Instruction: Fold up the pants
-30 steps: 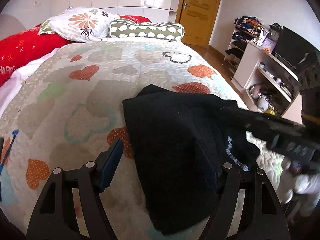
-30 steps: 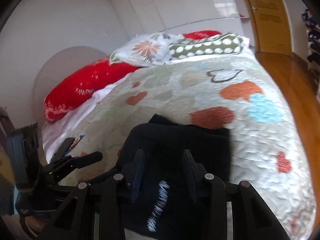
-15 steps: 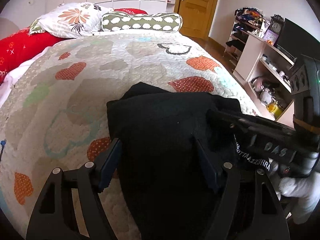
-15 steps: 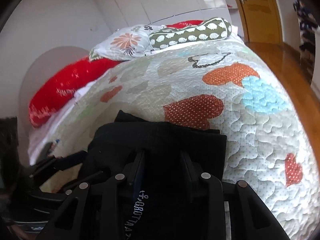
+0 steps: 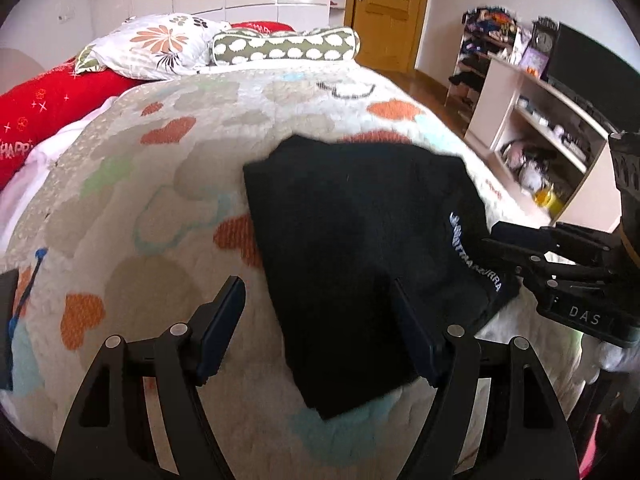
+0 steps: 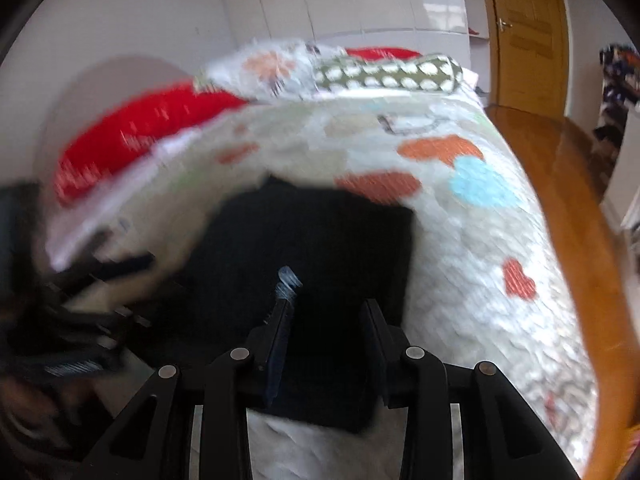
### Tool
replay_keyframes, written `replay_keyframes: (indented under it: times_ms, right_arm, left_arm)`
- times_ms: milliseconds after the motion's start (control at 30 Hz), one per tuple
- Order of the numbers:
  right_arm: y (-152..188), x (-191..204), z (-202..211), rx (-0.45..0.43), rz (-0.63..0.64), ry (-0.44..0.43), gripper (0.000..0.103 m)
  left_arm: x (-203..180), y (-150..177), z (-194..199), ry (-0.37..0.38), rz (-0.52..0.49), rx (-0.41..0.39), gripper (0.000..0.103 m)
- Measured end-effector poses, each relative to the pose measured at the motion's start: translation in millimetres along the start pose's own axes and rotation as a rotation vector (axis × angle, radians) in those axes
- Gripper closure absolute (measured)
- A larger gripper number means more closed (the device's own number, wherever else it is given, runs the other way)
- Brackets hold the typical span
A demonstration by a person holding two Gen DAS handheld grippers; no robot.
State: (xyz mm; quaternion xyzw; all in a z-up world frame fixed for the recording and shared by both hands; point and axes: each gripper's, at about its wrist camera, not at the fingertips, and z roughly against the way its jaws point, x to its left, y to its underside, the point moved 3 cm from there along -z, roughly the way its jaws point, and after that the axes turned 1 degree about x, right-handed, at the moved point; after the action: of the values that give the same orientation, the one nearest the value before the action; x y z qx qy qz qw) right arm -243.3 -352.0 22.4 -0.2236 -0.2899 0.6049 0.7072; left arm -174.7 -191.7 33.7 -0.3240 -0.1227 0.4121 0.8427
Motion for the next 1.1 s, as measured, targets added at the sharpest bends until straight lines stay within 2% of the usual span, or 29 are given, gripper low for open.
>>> replay_keyframes:
  times_ms: [233, 400, 467, 733, 900, 1100]
  right_arm:
    - [12.9, -2.4, -4.3, -0.007, 0.001, 0.035, 0.062]
    - [16.8, -8.3, -6.0, 0.022, -0.102, -0.024, 0.053]
    - [16.1, -9.3, 4.0, -0.009, -0.129, -0.039, 0.053]
    - [-3.5, 10.3, 54.1, -0.182, -0.076, -0.084, 0.052]
    - [-6.4, 29.1, 57.0, -0.199, -0.056, -0.185, 0.051]
    - [-3.5, 42.9, 59.8, -0.244, -0.07, -0.246, 0.051]
  left_arm:
    - [2.9, 9.1, -7.3, 0.013, 0.048, 0.019, 0.028]
    - [0.5, 10.4, -1.9, -0.007, 0.051, 0.016, 0.028]
    - [0.1, 10.1, 5.2, -0.012, 0.05, 0.005, 0.028]
    - [6.5, 8.6, 30.3, -0.072, 0.068, -0.053, 0.028]
    - [16.1, 11.7, 44.7, -0.11, 0.101, -0.083, 0.028]
    - [24.3, 15.3, 58.4, -0.137, 0.12, -0.114, 0.028]
